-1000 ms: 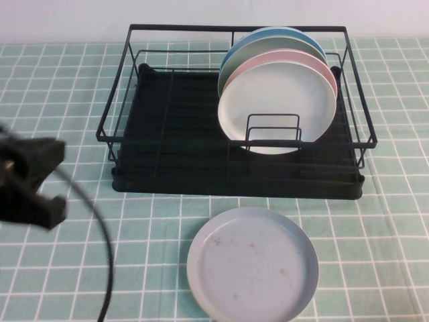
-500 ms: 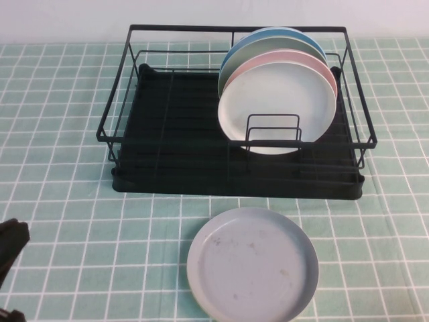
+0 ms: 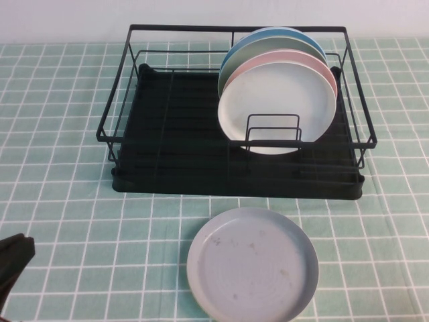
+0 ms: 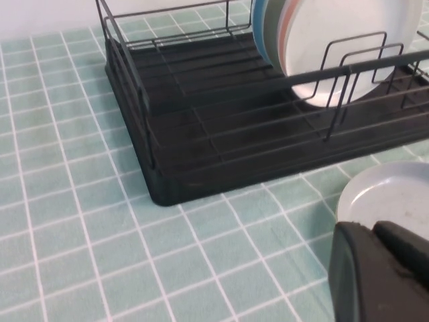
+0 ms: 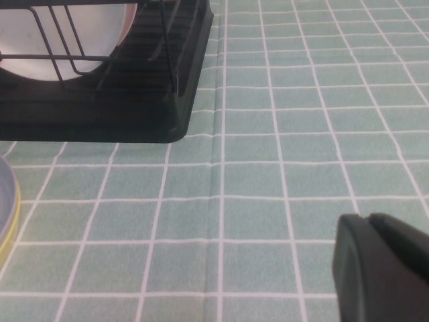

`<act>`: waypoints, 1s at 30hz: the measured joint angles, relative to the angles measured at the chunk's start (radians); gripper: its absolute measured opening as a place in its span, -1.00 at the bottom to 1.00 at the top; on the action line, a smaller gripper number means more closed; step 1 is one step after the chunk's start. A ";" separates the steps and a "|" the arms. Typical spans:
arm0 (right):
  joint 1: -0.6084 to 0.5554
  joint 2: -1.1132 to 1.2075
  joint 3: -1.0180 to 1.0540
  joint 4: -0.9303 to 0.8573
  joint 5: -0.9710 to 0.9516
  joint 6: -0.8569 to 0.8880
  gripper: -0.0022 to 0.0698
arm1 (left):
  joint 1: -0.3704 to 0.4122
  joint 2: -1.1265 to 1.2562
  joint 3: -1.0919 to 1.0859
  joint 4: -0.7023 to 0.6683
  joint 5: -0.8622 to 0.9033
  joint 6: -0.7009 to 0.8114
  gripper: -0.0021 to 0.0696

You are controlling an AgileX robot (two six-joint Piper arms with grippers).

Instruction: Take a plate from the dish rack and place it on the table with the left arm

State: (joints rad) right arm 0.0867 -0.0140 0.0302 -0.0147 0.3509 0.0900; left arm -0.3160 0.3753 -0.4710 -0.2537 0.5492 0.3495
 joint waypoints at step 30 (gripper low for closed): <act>0.000 0.000 0.000 0.000 0.000 0.000 -0.99 | 0.024 -0.193 0.262 0.198 -0.025 0.000 -0.95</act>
State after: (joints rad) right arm 0.0867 -0.0140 0.0302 -0.0147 0.3509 0.0900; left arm -0.2919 0.1820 -0.2094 -0.0558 0.5243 0.3495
